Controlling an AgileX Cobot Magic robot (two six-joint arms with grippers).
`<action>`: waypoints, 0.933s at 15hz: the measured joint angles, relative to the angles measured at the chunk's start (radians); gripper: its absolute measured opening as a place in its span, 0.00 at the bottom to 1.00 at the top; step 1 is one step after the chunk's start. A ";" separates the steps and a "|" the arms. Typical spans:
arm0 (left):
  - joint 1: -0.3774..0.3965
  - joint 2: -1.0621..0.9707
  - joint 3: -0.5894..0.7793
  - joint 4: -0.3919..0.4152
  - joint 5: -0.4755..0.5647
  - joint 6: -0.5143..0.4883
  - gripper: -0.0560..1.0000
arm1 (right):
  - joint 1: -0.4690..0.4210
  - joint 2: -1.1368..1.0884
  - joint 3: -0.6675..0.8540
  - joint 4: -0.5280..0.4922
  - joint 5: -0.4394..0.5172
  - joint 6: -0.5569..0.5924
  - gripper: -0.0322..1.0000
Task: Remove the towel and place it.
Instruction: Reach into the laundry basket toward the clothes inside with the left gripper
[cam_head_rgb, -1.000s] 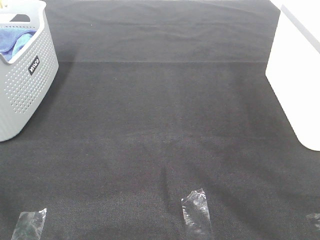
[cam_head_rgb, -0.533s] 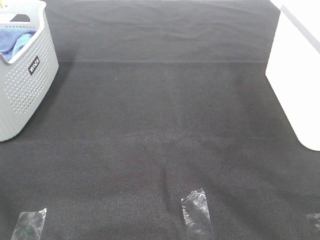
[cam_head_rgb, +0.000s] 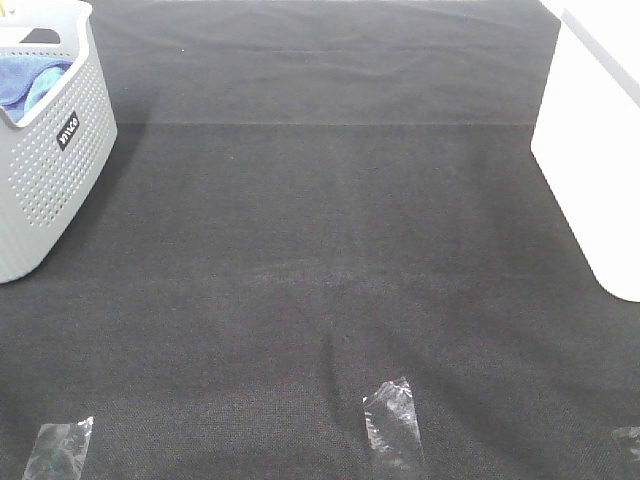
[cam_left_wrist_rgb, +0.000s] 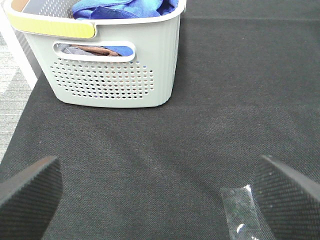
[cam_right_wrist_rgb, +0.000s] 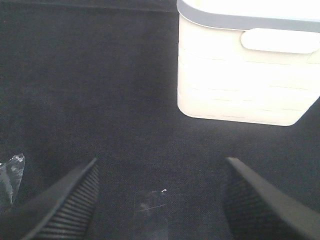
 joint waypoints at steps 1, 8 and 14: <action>0.000 0.051 -0.035 0.000 -0.007 0.038 0.99 | 0.000 0.000 0.000 0.000 0.000 0.000 0.70; 0.000 0.805 -0.476 0.008 -0.018 0.467 0.99 | 0.000 0.000 0.000 0.000 0.000 0.000 0.70; 0.000 1.400 -0.980 0.131 0.112 0.763 0.99 | 0.000 0.000 0.000 0.000 0.000 0.000 0.70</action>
